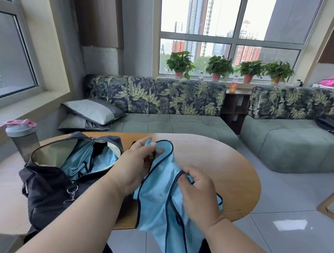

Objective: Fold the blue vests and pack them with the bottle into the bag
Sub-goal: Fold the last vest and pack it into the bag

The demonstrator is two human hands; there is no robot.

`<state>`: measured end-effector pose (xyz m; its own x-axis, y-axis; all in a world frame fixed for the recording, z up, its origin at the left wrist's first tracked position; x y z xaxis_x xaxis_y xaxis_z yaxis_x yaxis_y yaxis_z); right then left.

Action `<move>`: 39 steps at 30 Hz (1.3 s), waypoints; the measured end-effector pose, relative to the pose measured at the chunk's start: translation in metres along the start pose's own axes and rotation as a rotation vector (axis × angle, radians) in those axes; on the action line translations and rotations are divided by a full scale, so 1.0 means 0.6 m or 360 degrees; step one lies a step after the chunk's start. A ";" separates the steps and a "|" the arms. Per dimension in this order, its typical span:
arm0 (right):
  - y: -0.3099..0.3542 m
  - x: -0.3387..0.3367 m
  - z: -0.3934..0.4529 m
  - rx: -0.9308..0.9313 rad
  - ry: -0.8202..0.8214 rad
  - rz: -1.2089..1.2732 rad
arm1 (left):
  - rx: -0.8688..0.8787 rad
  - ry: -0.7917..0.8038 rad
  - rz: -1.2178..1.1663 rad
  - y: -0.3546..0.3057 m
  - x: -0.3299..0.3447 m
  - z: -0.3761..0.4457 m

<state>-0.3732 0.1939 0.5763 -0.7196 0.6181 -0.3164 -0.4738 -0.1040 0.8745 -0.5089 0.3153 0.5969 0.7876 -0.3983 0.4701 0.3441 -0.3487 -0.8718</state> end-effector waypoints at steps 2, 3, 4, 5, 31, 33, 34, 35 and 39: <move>0.003 -0.016 0.012 0.0065 -0.0048 0.0078 | -0.0038 -0.0198 0.1157 0.004 -0.043 -0.003; 0.003 -0.022 0.017 0.0083 -0.0062 0.0085 | -0.0046 -0.0240 0.1553 0.006 -0.056 -0.007; 0.003 -0.028 0.020 0.0098 -0.0073 0.0091 | -0.0026 -0.0262 0.1742 0.006 -0.064 -0.011; 0.002 -0.032 0.023 0.0112 -0.0088 0.0097 | 0.0044 -0.0276 0.1794 0.001 -0.066 -0.015; -0.007 -0.059 0.018 0.0347 0.0292 0.0272 | -0.0182 0.0602 0.0021 0.028 0.049 -0.077; 0.014 -0.044 0.003 0.0286 0.0535 0.0401 | -0.0178 0.0584 -0.0068 0.025 0.052 -0.074; 0.022 -0.040 -0.003 0.0268 0.0592 0.0409 | -0.0178 0.0574 -0.0092 0.025 0.052 -0.073; 0.029 -0.040 -0.007 0.0248 0.0605 0.0388 | -0.0172 0.0575 -0.0098 0.025 0.051 -0.072; 0.043 -0.042 -0.006 0.0159 0.0587 0.0219 | -0.0173 0.0613 -0.0088 0.027 0.051 -0.072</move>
<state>-0.3692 0.1730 0.6058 -0.9153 0.2807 -0.2889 -0.3220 -0.0788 0.9435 -0.5011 0.2604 0.6030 0.5133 -0.6577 0.5513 0.3082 -0.4583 -0.8337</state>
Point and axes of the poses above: each hand's wrist, its own z-axis towards the middle knuckle, its own x-axis out of the palm, y = z × x, the point moved 8 cm from there along z, towards the middle knuckle, and after that the axes turned 7 degrees about -z, right-handed, at the moved point
